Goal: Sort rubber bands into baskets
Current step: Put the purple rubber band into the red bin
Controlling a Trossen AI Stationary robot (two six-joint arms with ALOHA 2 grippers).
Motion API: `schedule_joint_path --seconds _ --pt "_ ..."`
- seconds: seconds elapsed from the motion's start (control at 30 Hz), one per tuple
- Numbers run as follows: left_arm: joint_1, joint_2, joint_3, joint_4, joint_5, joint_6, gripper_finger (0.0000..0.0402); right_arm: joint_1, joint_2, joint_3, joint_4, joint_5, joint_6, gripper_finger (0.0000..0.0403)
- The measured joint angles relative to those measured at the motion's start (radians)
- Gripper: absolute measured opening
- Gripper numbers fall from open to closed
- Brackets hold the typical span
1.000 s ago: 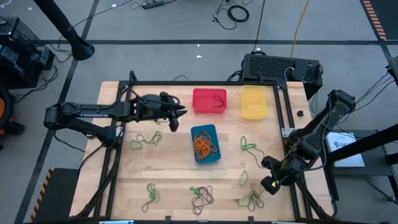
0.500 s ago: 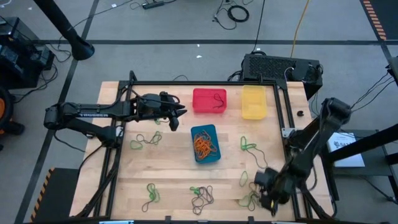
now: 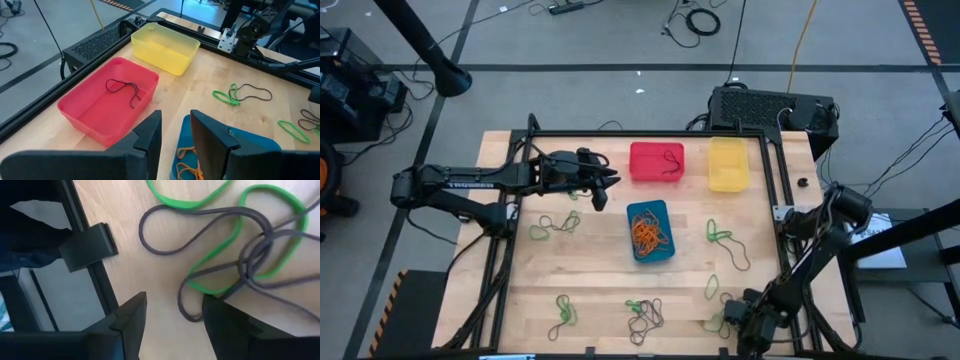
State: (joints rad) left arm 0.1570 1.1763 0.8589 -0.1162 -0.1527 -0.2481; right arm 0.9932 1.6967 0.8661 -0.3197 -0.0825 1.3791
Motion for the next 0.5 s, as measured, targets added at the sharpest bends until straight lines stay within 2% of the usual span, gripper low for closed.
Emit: schedule_joint_path --seconds 0.2,0.27,0.4,0.5 --pt "0.0 0.0 0.0 0.0 0.0 0.001 0.0109 0.002 0.043 0.003 0.01 0.0 0.074 0.0159" --pt "0.0 0.0 0.0 0.0 0.0 0.001 0.0109 0.003 0.047 0.004 -0.007 0.005 0.098 0.0125" --pt "0.0 0.0 0.0 -0.004 0.0 0.002 0.0109 0.003 0.038 0.001 -0.049 0.007 0.098 0.0022" --pt "0.0 0.0 0.0 -0.005 0.0 0.023 0.0109 -0.003 -0.007 -0.001 -0.089 0.005 0.087 0.0011"
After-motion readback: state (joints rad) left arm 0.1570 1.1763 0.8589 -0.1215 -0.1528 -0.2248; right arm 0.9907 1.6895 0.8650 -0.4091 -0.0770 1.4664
